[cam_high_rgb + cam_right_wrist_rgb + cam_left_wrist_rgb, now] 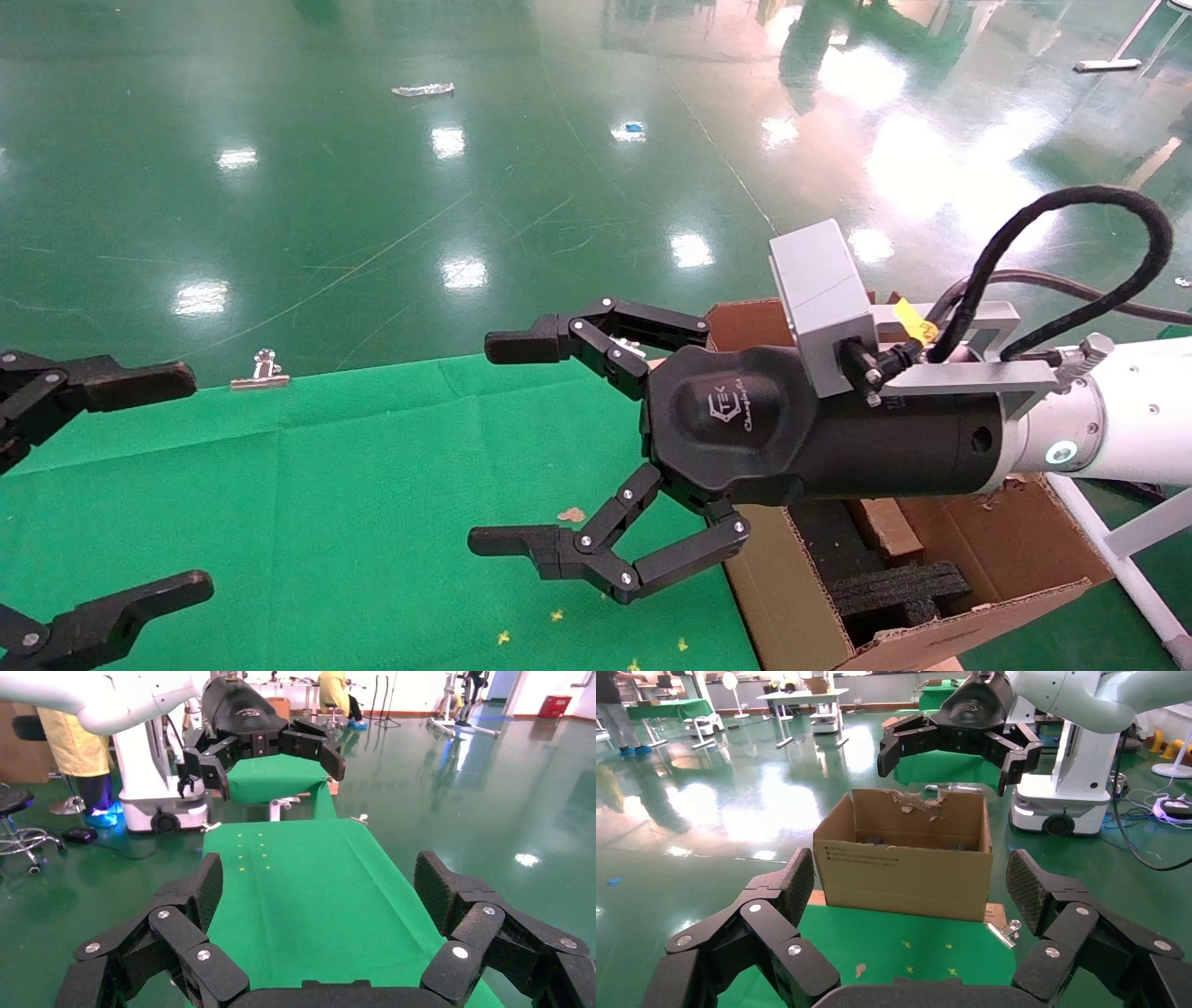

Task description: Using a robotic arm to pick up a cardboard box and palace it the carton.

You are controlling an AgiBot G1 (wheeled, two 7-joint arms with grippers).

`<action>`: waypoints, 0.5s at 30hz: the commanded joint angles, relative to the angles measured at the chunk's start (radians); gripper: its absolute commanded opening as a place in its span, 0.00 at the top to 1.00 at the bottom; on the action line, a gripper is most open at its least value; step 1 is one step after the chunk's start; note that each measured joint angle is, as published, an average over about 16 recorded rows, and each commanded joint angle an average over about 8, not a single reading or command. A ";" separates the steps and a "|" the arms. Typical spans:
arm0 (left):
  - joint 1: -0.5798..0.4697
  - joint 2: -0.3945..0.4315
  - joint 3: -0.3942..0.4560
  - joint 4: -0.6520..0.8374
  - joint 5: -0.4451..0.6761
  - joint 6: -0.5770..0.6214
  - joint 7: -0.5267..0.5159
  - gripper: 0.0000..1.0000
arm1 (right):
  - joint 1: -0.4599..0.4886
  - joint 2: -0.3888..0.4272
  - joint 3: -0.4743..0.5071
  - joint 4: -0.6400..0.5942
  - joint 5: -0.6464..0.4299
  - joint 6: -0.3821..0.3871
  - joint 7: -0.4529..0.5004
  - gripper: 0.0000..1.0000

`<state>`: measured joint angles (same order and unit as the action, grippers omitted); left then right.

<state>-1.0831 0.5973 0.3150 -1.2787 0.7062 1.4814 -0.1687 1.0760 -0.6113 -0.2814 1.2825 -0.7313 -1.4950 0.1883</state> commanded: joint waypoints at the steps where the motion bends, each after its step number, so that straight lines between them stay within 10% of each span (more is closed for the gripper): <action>1: 0.000 0.000 0.000 0.000 0.000 0.000 0.000 0.00 | 0.000 0.000 0.000 0.000 0.000 0.000 0.000 0.00; 15: 0.000 0.000 0.000 0.000 0.000 0.000 0.000 0.00 | 0.000 0.000 0.000 0.000 0.000 0.000 0.000 0.00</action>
<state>-1.0831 0.5973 0.3150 -1.2787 0.7062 1.4814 -0.1687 1.0760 -0.6113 -0.2814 1.2825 -0.7313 -1.4950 0.1883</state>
